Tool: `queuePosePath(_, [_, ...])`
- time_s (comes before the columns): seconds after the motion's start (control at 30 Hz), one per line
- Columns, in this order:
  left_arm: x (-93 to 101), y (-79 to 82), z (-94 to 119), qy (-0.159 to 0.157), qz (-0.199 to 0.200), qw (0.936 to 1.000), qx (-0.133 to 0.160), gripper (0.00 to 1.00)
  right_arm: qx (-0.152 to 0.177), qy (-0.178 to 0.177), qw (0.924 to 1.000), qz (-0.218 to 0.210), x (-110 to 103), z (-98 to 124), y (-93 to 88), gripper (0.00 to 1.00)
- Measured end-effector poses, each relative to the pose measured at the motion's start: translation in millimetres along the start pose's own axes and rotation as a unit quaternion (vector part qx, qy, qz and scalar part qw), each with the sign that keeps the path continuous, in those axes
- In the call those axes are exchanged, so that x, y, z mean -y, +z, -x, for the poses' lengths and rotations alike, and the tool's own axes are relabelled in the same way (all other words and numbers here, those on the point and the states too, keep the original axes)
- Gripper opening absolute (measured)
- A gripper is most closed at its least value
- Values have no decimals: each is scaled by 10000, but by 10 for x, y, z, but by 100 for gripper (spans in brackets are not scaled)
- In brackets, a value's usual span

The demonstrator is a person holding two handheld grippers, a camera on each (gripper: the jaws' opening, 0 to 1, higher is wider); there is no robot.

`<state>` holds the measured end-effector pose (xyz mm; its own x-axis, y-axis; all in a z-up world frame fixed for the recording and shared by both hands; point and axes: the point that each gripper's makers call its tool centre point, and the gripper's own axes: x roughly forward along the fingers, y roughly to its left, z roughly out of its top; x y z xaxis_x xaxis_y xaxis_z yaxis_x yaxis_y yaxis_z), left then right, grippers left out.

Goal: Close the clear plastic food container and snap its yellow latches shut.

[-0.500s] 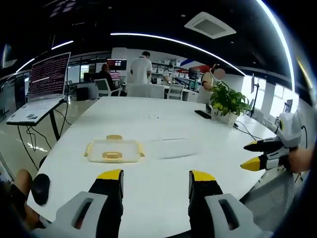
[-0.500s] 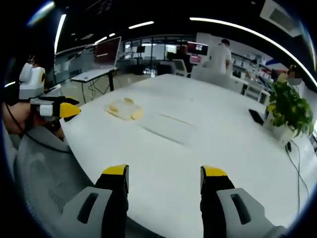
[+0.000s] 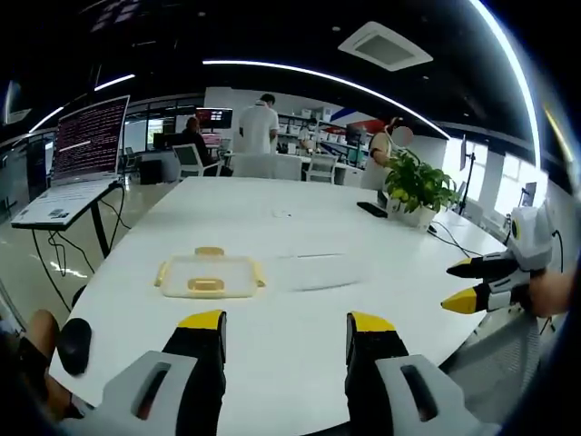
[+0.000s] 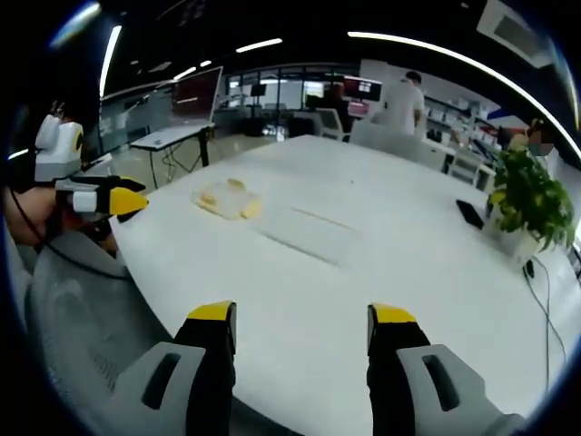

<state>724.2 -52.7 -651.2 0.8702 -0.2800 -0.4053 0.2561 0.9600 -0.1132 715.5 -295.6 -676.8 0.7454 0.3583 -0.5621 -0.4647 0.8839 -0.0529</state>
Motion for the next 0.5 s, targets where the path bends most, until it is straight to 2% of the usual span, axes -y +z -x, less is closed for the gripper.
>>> queuePosePath(0.5, [1,-9,-6,0,8,10000,-28,47,0,8,10000,5,-3,-3,1,55])
